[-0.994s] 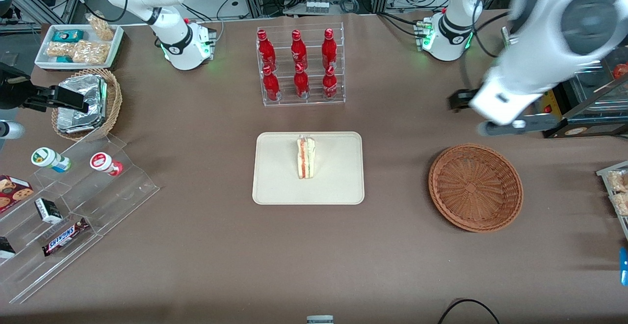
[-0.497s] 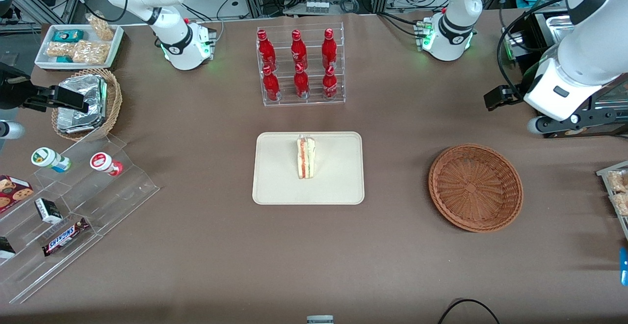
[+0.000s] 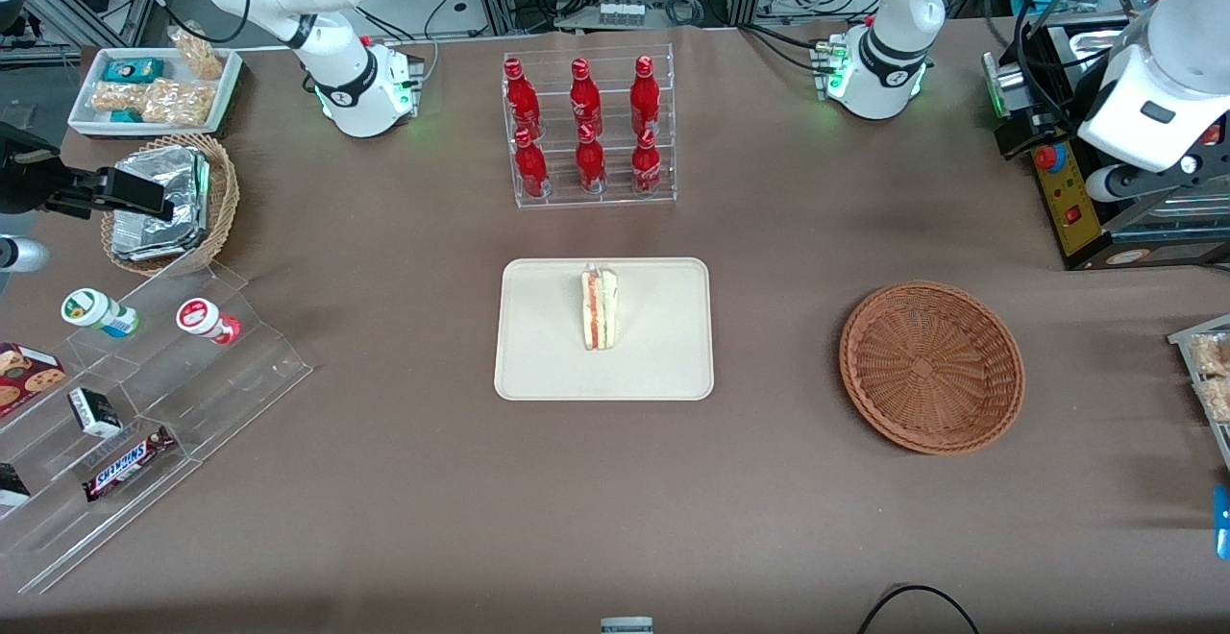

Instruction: Place sandwich from basket to tray

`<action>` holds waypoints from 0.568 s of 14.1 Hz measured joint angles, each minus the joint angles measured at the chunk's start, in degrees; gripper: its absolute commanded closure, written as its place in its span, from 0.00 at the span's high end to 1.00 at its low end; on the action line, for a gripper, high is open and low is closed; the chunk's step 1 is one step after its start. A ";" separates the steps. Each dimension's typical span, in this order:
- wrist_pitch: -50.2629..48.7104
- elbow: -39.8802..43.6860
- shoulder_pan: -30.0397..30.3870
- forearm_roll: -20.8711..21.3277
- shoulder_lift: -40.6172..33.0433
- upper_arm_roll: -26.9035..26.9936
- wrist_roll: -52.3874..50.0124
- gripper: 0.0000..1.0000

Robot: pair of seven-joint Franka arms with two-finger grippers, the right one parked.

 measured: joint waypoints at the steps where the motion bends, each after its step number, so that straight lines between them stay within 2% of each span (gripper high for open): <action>1: 0.08 -0.17 -0.08 0.09 -0.01 -0.05 1.86 1.00; 4: 1.05 -0.84 0.01 -0.36 -0.78 0.19 3.91 1.00; 8: 6.12 -8.16 0.38 -2.97 -6.39 3.49 4.63 1.00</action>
